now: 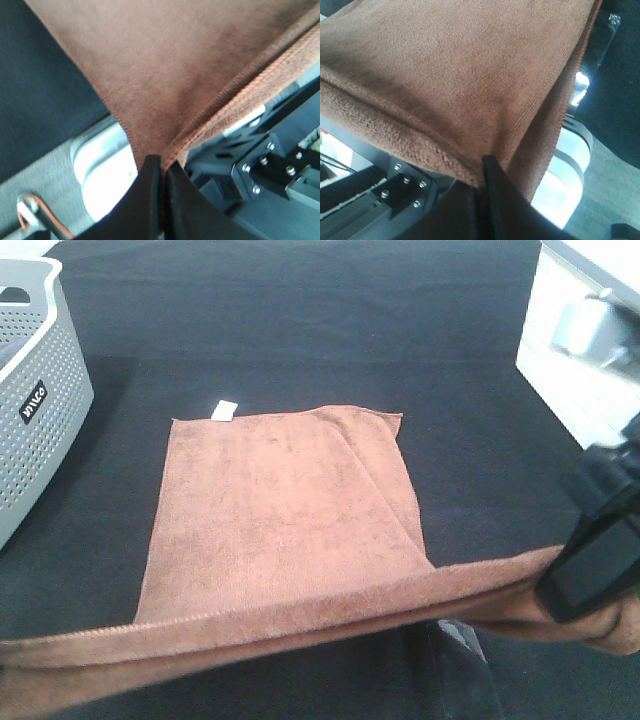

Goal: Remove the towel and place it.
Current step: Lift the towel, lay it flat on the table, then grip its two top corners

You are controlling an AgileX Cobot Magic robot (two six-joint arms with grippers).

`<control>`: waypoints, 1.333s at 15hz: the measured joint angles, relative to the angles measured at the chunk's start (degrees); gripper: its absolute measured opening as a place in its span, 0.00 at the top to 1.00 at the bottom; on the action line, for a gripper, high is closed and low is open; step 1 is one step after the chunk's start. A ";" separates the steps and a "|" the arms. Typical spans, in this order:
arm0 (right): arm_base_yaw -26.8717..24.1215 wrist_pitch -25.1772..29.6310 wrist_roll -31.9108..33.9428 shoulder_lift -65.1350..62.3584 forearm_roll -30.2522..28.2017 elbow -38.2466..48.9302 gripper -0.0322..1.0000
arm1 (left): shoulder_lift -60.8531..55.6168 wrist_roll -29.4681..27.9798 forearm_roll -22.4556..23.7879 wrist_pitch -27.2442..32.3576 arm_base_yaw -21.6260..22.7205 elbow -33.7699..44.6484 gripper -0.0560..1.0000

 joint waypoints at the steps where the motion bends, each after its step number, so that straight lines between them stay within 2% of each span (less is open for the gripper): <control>1: -0.06 -0.06 -0.06 1.83 -0.17 0.06 0.97 | 2.92 0.57 0.00 0.00 0.00 0.00 0.95; 5: -0.06 -3.21 -1.95 9.68 0.52 1.95 0.97 | 12.03 3.38 0.69 0.06 0.00 0.00 0.95; 8: -0.11 -4.64 -2.92 11.12 2.46 5.56 0.97 | 14.55 3.84 1.55 0.11 -0.57 0.00 0.95; 9: -0.17 -4.53 -3.04 11.12 2.69 6.70 0.97 | 14.90 3.55 2.46 0.23 -3.90 0.00 0.95; 10: -0.17 -4.53 -3.04 11.12 2.69 6.70 0.97 | 14.90 3.55 2.46 0.23 -3.90 0.00 0.95; 11: -0.23 -4.47 -3.72 11.12 2.64 7.05 0.97 | 15.24 2.64 3.44 0.29 -6.65 0.00 0.95; 14: -0.52 -4.53 -4.64 11.12 2.92 7.28 0.97 | 16.21 -2.98 5.79 0.29 -13.58 0.06 0.95; 16: -0.69 -4.41 -5.16 11.12 3.27 9.51 0.97 | 16.27 -5.96 6.19 0.29 -16.62 0.06 0.95; 18: 3.04 -3.78 -5.50 11.12 3.50 11.80 0.97 | 16.27 -6.59 7.16 0.40 -17.42 1.03 0.95; 20: 9.17 -4.64 -5.10 11.12 5.10 11.86 0.97 | 16.27 -6.70 7.51 0.92 -17.42 4.01 0.95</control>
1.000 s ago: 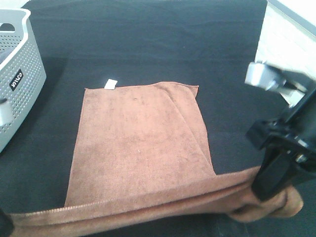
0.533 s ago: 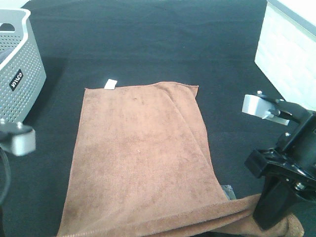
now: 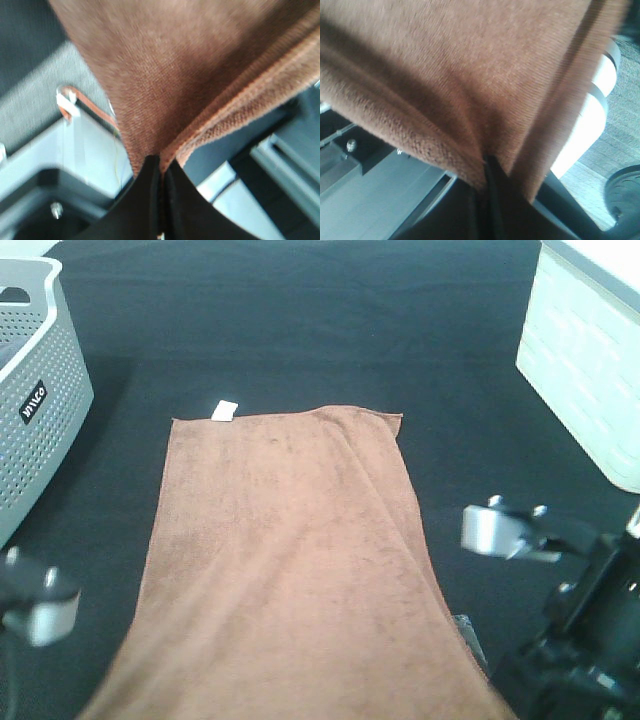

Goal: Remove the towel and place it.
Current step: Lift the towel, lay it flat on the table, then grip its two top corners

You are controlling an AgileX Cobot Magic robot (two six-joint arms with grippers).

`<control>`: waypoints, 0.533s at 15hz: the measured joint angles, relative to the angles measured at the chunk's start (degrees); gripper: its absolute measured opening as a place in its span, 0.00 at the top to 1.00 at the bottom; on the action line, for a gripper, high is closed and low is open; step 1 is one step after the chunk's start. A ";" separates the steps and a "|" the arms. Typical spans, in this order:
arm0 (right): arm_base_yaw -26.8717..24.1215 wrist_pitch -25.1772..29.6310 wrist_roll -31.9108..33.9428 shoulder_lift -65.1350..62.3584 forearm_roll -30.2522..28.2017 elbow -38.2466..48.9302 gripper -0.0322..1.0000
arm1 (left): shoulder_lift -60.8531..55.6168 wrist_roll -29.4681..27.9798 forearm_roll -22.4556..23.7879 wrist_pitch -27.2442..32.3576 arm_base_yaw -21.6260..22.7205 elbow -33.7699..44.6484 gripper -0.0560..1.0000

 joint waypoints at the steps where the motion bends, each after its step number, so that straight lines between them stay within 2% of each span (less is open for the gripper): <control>1: 3.27 -0.46 1.26 0.00 0.52 0.00 0.97 | 0.00 -0.11 0.00 0.57 0.00 1.49 0.95; 4: 10.20 -1.26 5.04 0.00 -0.34 0.00 0.97 | 0.00 -0.11 -0.06 1.43 0.00 2.64 0.95; 8: 10.83 -2.69 7.10 0.74 -3.72 0.00 0.97 | 0.00 -0.11 -1.55 1.15 0.00 2.64 0.95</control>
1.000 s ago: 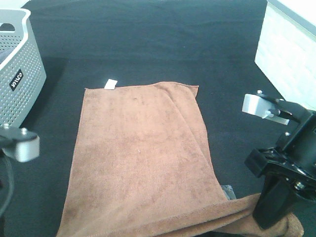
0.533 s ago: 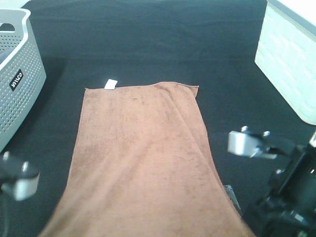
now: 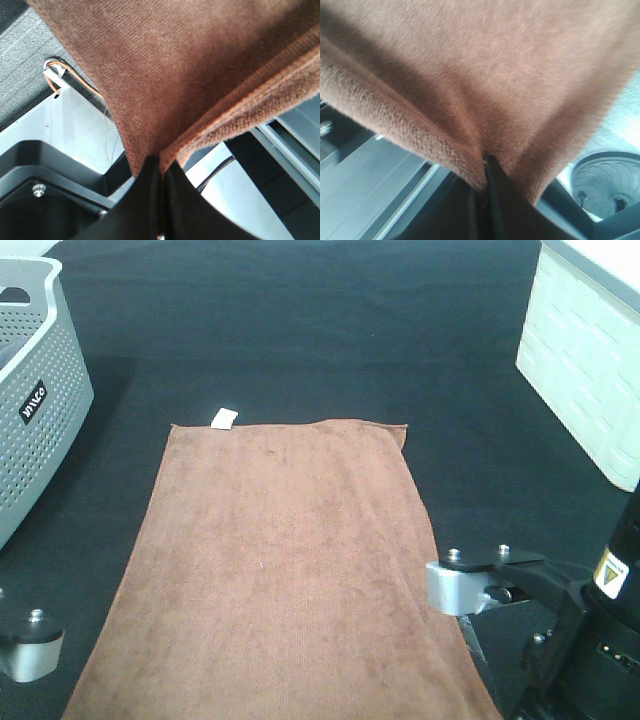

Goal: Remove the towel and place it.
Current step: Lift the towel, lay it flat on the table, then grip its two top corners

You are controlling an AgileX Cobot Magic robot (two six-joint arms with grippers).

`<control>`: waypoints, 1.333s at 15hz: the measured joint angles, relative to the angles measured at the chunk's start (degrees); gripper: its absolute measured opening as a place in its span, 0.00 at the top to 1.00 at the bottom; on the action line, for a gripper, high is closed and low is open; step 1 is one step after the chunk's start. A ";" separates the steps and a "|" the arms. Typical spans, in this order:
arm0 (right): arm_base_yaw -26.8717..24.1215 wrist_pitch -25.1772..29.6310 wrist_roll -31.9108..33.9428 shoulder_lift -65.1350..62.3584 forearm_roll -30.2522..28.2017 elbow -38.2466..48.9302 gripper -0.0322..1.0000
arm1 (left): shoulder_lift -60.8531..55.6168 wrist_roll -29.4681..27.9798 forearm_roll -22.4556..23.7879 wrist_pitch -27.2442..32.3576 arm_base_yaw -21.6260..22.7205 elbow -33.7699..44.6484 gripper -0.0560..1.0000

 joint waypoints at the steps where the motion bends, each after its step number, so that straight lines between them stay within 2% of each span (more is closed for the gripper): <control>1: 0.00 -0.46 0.00 1.32 -0.06 0.23 0.97 | 0.00 -0.11 0.00 -0.11 0.00 0.00 0.95; 8: 0.00 -3.84 -5.04 11.06 0.11 0.23 0.97 | 2.92 -1.26 0.34 -0.40 0.00 -1.15 0.95; 12: 0.00 -5.79 -6.93 11.46 0.00 0.52 0.97 | 12.09 -0.57 2.98 0.34 0.00 -5.84 0.95; 16: 0.00 -6.59 -9.00 14.55 -0.52 0.52 0.97 | 22.06 2.23 2.69 -0.29 -0.17 -9.17 0.95; 20: 0.00 -8.14 -14.21 22.69 1.78 0.46 0.97 | 24.58 3.21 1.72 -0.34 -4.07 -11.75 0.95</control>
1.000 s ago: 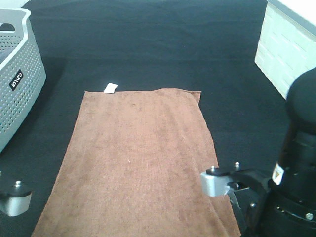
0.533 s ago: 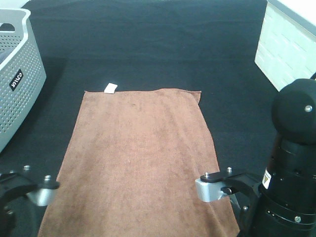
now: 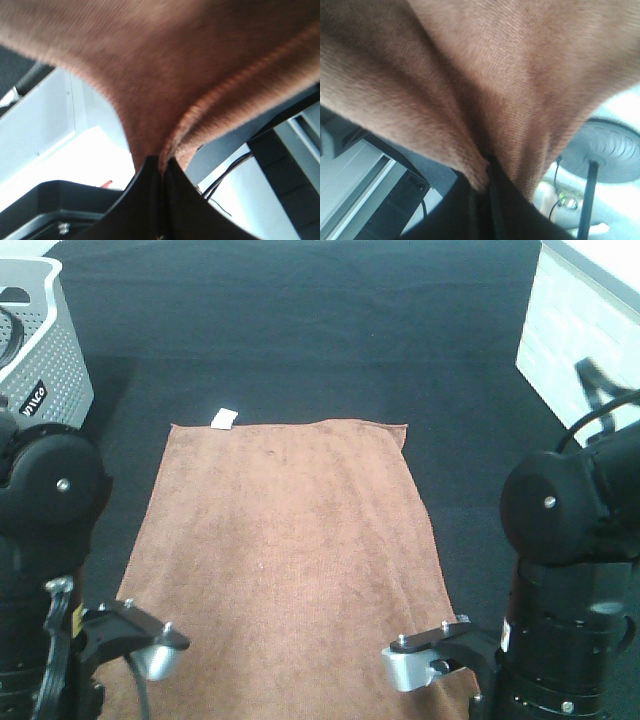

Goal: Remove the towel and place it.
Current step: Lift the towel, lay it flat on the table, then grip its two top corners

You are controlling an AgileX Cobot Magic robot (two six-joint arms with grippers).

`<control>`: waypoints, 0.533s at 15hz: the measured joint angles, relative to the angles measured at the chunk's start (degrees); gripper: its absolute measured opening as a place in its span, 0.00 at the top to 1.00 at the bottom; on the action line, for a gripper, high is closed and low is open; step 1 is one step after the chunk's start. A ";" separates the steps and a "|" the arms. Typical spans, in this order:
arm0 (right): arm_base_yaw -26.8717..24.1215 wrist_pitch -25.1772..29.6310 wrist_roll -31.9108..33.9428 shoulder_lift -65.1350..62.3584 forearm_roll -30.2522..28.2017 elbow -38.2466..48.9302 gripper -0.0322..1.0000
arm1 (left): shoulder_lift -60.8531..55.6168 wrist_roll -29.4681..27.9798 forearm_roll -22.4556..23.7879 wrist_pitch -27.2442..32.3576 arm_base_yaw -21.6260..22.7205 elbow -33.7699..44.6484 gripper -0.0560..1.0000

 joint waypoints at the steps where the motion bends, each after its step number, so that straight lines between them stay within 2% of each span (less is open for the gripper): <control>1: 0.00 0.00 0.00 0.00 0.00 0.00 0.97 | 0.00 0.00 0.00 0.00 0.00 0.00 0.95; 6: 0.00 -1.55 -1.09 0.80 2.64 0.00 0.97 | 0.00 0.74 -1.83 -2.06 -0.29 -0.74 0.95; 7: 0.00 -1.55 -1.26 0.80 3.78 0.00 0.97 | 0.00 0.92 -2.46 -3.09 -0.29 -0.74 0.90; 8: 0.00 -1.55 -1.60 0.80 5.10 0.00 0.93 | 0.00 0.92 -3.32 -3.38 -0.29 -0.74 0.83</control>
